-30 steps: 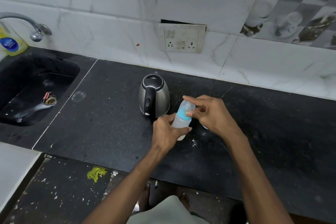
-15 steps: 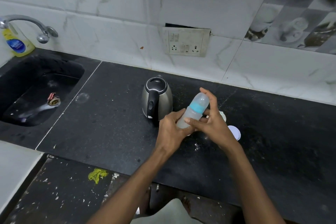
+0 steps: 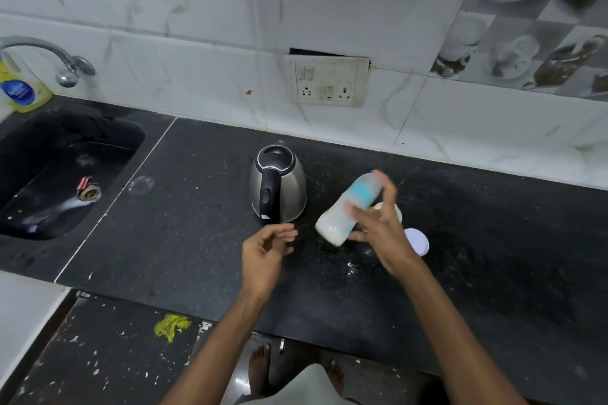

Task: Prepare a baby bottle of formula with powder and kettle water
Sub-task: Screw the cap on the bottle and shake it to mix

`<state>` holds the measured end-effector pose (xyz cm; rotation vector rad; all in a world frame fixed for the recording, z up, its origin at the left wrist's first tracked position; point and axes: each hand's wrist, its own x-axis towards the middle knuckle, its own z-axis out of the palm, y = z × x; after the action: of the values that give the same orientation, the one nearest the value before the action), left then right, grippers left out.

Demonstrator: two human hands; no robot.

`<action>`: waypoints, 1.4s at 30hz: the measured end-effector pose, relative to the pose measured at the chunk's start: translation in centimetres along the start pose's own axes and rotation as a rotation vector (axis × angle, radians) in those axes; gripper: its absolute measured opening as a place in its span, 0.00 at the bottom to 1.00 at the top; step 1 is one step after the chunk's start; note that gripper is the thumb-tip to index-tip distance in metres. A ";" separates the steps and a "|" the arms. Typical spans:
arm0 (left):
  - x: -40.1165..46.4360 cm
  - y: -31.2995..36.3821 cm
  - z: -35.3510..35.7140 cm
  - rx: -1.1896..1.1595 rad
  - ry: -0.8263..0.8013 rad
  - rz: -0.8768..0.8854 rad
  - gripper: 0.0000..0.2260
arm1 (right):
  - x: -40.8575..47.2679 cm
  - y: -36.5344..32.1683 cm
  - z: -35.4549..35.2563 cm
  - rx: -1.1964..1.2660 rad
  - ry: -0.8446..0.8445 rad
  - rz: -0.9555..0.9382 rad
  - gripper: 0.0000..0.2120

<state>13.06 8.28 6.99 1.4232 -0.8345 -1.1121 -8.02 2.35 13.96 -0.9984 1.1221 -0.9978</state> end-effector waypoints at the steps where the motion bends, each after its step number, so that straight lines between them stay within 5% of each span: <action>1: 0.2 -0.2 -0.1 0.003 0.018 -0.019 0.21 | -0.2 0.5 0.4 -0.034 -0.069 0.018 0.39; 5: 1.1 0.1 -0.3 0.007 0.030 -0.004 0.17 | 0.3 0.6 0.5 0.205 0.065 -0.040 0.38; 13: 1.3 1.3 0.4 0.016 -0.005 0.022 0.17 | 0.5 0.3 2.6 0.794 0.160 0.185 0.18; 17: 1.1 1.6 0.2 0.015 -0.029 0.020 0.18 | 0.5 0.7 2.3 0.956 0.204 0.248 0.34; 20: 1.2 1.4 -0.1 0.019 -0.034 -0.002 0.18 | 0.6 0.6 1.8 0.947 0.188 0.254 0.36; 24: 1.3 1.8 -0.6 0.067 -0.086 -0.001 0.16 | 0.8 0.0 1.3 1.042 0.219 0.190 0.29; 27: 1.8 2.4 -0.9 0.150 -0.174 0.012 0.17 | -0.1 0.4 3.1 0.880 0.152 0.183 0.19; 36: 2.9 4.6 0.1 0.184 -0.187 0.054 0.18 | 0.1 -0.3 3.8 0.939 0.168 0.041 0.25; 42: 2.4 5.1 1.4 0.111 -0.165 0.048 0.15 | 1.1 -2.0 3.2 0.910 0.248 -0.098 0.15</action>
<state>12.92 4.72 11.61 1.4078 -1.0568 -1.1737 -4.97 1.16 16.12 -0.1935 0.6729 -1.5391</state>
